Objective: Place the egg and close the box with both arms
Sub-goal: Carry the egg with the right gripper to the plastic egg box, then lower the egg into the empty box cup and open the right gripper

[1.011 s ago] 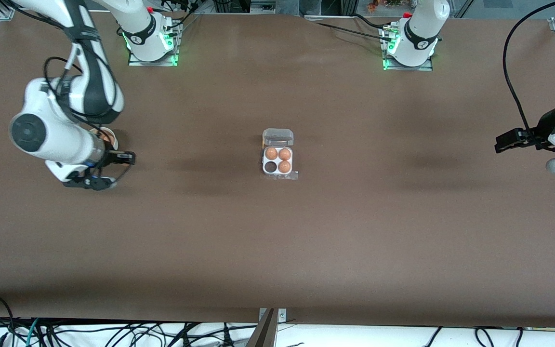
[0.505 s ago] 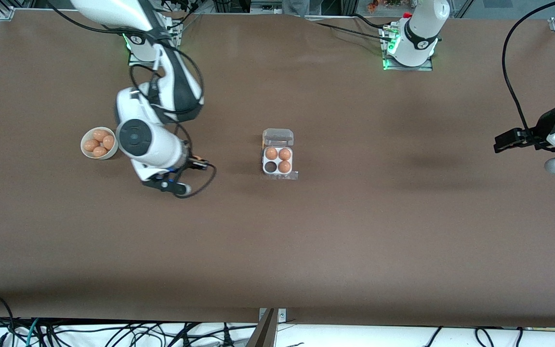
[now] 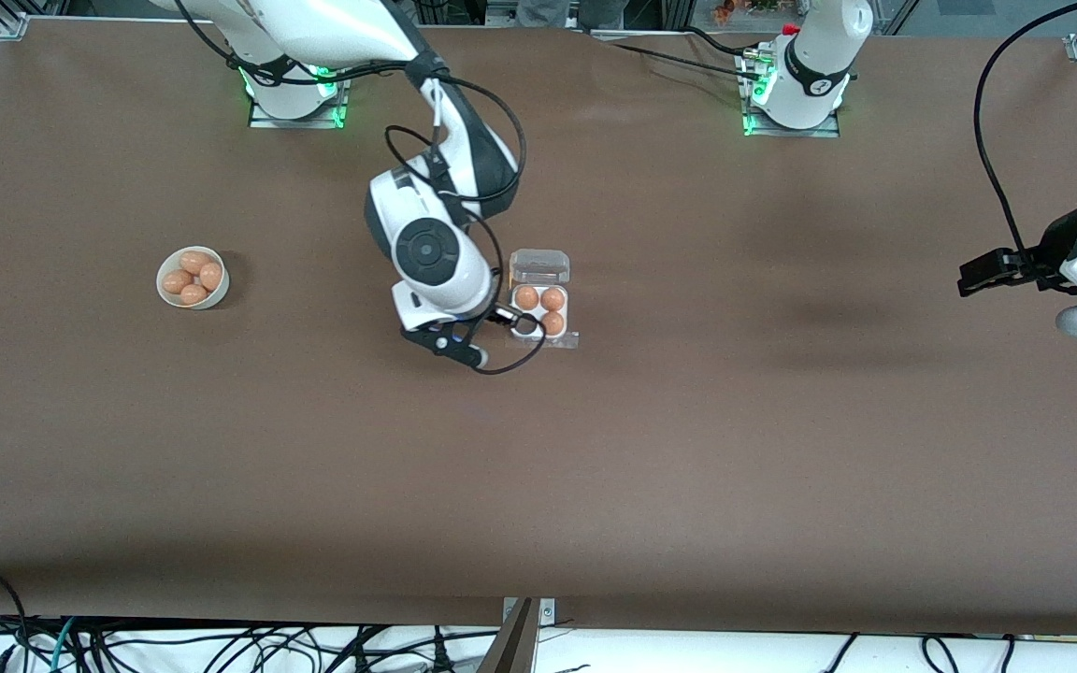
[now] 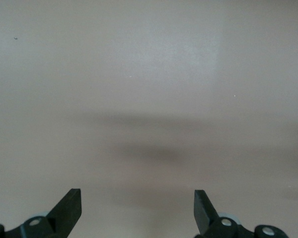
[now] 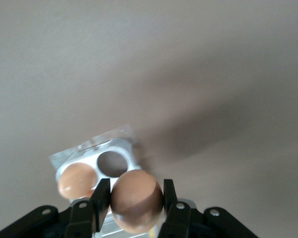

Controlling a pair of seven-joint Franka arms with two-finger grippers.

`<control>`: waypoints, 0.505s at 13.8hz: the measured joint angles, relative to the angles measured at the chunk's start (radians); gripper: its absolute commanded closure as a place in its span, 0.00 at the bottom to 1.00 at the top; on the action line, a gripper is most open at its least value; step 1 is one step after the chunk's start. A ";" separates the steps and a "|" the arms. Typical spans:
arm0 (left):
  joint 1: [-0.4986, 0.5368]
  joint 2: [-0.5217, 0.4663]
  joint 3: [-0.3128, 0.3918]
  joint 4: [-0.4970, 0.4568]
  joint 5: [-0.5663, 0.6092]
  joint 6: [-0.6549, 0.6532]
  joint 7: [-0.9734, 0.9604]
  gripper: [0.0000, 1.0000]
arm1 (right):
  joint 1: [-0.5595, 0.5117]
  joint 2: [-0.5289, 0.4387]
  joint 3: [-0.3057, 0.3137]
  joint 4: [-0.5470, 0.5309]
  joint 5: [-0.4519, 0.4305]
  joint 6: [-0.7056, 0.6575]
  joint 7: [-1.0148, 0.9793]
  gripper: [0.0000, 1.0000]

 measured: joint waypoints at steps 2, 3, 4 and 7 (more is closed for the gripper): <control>0.000 0.000 0.000 0.000 0.000 0.000 0.000 0.00 | 0.014 0.024 0.000 0.035 0.002 0.000 0.016 0.71; 0.000 0.000 0.000 0.000 0.000 0.000 0.000 0.00 | 0.017 0.032 0.000 0.045 0.003 0.000 0.017 0.71; 0.000 0.000 0.000 0.000 0.000 0.000 -0.001 0.00 | 0.022 0.040 0.000 0.049 0.003 -0.001 0.017 0.71; 0.000 0.000 0.000 0.000 0.000 -0.001 -0.001 0.00 | 0.041 0.072 0.000 0.051 0.004 0.016 0.021 0.70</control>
